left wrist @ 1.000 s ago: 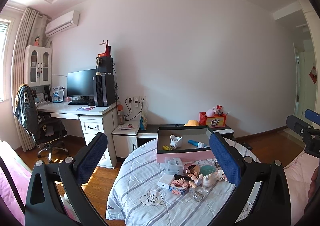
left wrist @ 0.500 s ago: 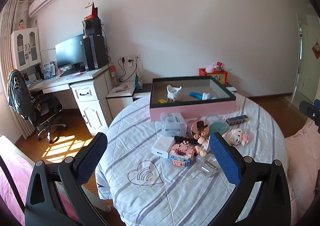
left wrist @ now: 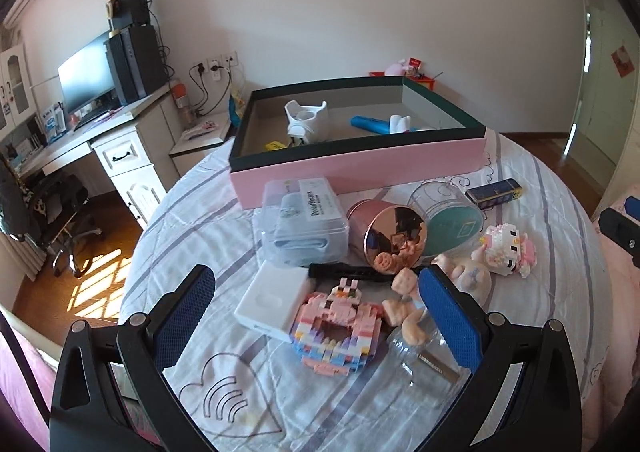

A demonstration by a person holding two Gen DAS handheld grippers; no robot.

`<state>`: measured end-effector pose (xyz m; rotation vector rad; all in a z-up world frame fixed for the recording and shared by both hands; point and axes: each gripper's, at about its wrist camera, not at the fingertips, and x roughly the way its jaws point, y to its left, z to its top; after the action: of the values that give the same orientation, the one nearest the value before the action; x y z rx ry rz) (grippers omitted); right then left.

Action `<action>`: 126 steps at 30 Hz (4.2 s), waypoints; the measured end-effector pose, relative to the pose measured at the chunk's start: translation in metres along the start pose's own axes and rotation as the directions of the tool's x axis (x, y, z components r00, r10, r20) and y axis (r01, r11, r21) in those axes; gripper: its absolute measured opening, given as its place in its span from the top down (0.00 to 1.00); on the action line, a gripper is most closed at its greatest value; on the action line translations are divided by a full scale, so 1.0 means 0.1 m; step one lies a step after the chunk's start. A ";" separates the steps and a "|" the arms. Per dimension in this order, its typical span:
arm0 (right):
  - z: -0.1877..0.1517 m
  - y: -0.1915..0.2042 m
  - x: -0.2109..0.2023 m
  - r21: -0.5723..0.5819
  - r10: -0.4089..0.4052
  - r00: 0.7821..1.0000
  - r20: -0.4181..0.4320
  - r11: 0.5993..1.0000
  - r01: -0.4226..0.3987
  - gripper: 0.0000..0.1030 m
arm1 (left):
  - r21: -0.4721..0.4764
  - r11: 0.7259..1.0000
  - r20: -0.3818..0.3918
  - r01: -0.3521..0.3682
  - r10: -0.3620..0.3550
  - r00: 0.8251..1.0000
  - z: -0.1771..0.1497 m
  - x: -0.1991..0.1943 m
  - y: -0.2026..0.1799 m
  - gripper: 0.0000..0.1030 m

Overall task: Organize rigid objects
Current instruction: 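Grasp the rose-gold round jar with the left tool while the right tool grasps the blue-and-gold box, then lower the rose-gold jar and blue-and-gold box into the pink box and open both tools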

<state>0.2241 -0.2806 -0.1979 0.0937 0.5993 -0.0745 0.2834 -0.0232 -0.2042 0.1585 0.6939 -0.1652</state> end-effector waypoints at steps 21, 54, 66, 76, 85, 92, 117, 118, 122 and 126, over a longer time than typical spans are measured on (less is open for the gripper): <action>0.22 0.17 0.61 -0.043 0.037 0.997 -0.074 0.998 -0.040 0.00 | -0.089 0.994 -0.084 -0.068 0.060 0.995 0.27 0.69 0.32 0.00; 0.20 -0.08 0.81 0.000 0.103 0.988 -0.115 0.995 -0.104 0.00 | 0.111 0.994 -0.096 0.013 -0.002 0.995 0.52 0.87 -0.41 0.53; 0.39 0.29 1.40 -0.161 0.121 0.956 -0.266 0.972 -0.168 0.00 | -0.082 0.983 -0.028 0.166 -0.168 0.985 0.47 0.29 0.12 0.53; 0.44 0.39 1.57 -0.267 0.179 0.927 -0.329 0.924 -0.273 0.33 | -0.071 0.982 -0.010 0.173 -0.174 0.985 0.46 0.13 0.22 0.53; 0.35 0.47 1.29 -0.268 0.221 0.930 -0.295 0.915 -0.302 0.80 | -0.047 0.982 -0.002 0.185 -0.185 0.983 0.50 0.07 0.14 0.53; 0.57 0.56 0.96 -0.259 0.269 0.941 -0.204 0.912 -0.317 0.80 | -0.010 0.983 0.032 0.181 -0.181 0.983 0.70 0.00 0.11 0.53; 1.55 0.67 2.46 -0.151 0.226 0.942 -0.249 0.951 -0.268 0.79 | 0.059 0.994 -0.139 0.095 -0.086 0.987 1.76 1.82 -0.14 0.53; 1.56 0.67 2.46 -0.148 0.225 0.942 -0.249 0.952 -0.267 0.77 | 0.061 0.994 -0.132 0.095 -0.086 0.988 1.75 1.82 -0.14 0.53; 1.55 0.68 2.34 -0.133 0.243 0.944 -0.223 0.952 -0.276 0.49 | 0.048 0.994 -0.085 0.101 -0.096 0.992 1.71 1.60 -0.13 0.38; 1.56 0.70 1.95 -0.146 0.216 0.964 -0.153 0.960 -0.238 0.30 | 0.026 0.999 0.017 0.046 -0.046 0.999 1.67 1.13 -0.03 0.14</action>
<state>0.4789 -0.2365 -0.1756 0.0083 0.7247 0.2057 0.4725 -0.0705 -0.1507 0.1656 0.6789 -0.2194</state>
